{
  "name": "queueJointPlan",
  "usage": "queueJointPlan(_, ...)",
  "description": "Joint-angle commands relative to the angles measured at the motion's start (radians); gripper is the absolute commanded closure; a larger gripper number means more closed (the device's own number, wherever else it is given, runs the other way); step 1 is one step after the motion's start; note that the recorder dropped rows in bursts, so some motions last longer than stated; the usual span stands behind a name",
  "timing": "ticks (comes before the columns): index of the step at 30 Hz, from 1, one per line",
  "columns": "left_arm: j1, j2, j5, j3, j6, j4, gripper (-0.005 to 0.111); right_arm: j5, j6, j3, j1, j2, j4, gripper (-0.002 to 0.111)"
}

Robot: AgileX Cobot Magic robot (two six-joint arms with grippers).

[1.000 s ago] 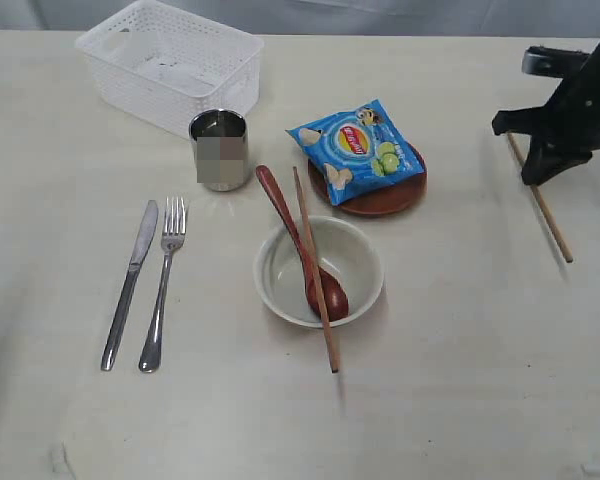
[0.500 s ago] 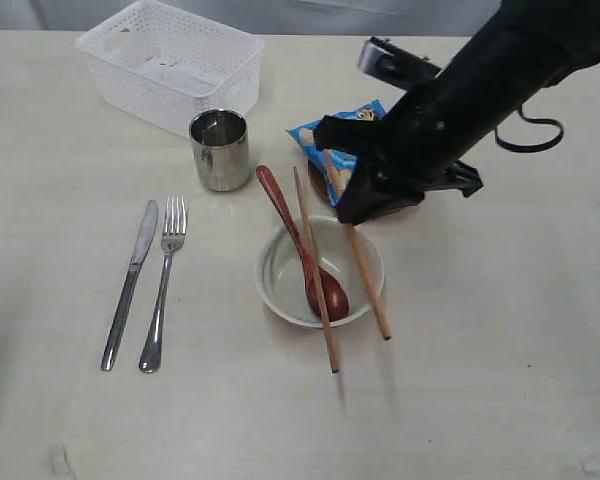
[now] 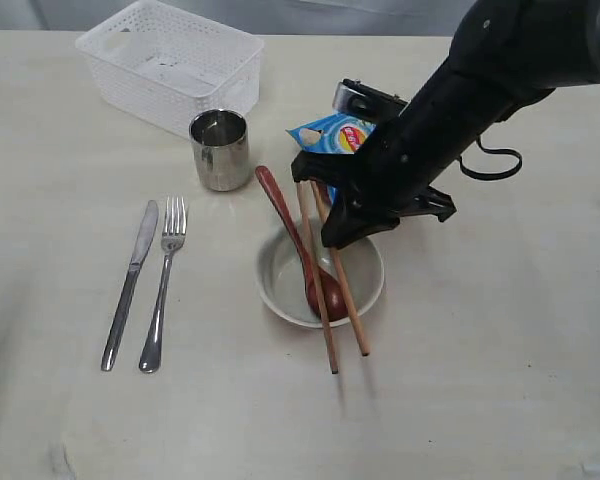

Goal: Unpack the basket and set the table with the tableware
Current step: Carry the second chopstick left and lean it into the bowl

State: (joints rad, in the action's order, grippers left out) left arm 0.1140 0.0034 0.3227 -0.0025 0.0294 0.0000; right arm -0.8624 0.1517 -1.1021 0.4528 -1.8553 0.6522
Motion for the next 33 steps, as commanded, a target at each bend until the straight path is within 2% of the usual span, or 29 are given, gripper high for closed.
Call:
queueJointPlan(1, -0.002, -0.003, -0.003, 0.002, 0.0, 0.0, 0.106, 0.023, 0.009, -0.002, 0.003, 0.0, 0.001, 0.109)
queueJointPlan(12, -0.002, -0.003, -0.003, 0.002, 0.0, 0.0, 0.106, 0.073, 0.014, -0.002, 0.075, 0.0, 0.011, 0.109)
queueJointPlan(33, -0.002, -0.003, -0.003, 0.002, 0.0, 0.0, 0.106, 0.048, 0.073, -0.002, 0.053, 0.0, -0.028, 0.108)
